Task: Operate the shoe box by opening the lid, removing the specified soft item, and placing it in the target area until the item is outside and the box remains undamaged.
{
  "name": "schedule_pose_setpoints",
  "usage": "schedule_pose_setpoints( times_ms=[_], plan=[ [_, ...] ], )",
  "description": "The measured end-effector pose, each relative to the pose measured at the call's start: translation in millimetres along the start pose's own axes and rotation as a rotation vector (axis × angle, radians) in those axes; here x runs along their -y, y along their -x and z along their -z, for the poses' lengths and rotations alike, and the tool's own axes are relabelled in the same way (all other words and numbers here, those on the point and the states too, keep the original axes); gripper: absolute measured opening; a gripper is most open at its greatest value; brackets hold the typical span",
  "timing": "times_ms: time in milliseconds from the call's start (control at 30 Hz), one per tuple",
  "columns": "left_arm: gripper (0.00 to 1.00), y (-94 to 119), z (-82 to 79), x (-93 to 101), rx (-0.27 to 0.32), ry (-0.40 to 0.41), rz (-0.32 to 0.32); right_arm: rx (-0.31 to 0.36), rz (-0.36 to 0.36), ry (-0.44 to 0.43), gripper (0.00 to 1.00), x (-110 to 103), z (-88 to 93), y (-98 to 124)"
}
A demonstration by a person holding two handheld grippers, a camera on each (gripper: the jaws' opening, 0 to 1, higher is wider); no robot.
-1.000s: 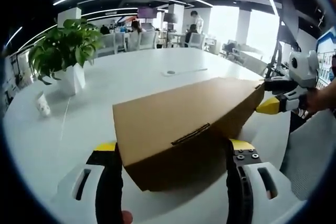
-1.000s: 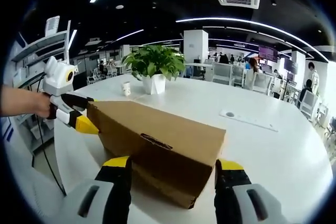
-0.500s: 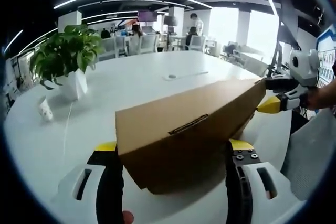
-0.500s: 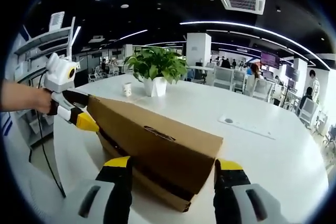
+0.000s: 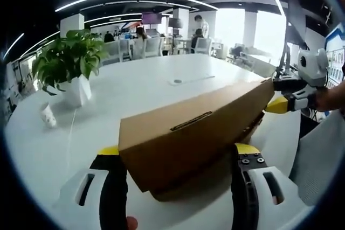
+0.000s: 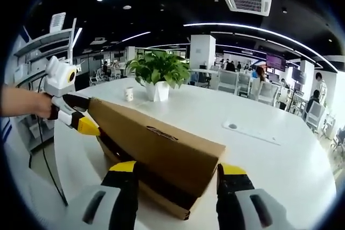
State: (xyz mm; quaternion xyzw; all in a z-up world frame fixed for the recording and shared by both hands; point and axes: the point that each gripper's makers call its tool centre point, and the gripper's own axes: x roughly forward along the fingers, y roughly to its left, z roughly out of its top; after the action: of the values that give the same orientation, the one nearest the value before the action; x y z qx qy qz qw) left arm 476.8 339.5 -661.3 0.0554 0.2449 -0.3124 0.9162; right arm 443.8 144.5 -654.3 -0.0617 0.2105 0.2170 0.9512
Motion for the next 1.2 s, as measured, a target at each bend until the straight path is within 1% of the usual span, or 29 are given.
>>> schedule_pose_setpoints(
  times_ms=[467, 667, 833, 1200],
  plan=[
    [0.73, -1, -6.5, -6.9, 0.017, -0.006, -0.015, 0.018, 0.015, -0.003, 0.53, 5, -9.3, -1],
    [0.72, -1, -12.2, -9.2, 0.026, -0.010, -0.020, 0.027, 0.020, 0.004, 0.53, 8, -15.1, -2],
    [0.71, -1, -18.2, -11.6, 0.030, -0.014, -0.027, 0.036, 0.028, 0.007, 0.49, 12, -19.8, -2],
    [0.67, -1, -25.1, -16.8, 0.039, -0.019, -0.043, 0.047, 0.040, 0.015, 0.45, 19, -27.3, -4]
  ],
)
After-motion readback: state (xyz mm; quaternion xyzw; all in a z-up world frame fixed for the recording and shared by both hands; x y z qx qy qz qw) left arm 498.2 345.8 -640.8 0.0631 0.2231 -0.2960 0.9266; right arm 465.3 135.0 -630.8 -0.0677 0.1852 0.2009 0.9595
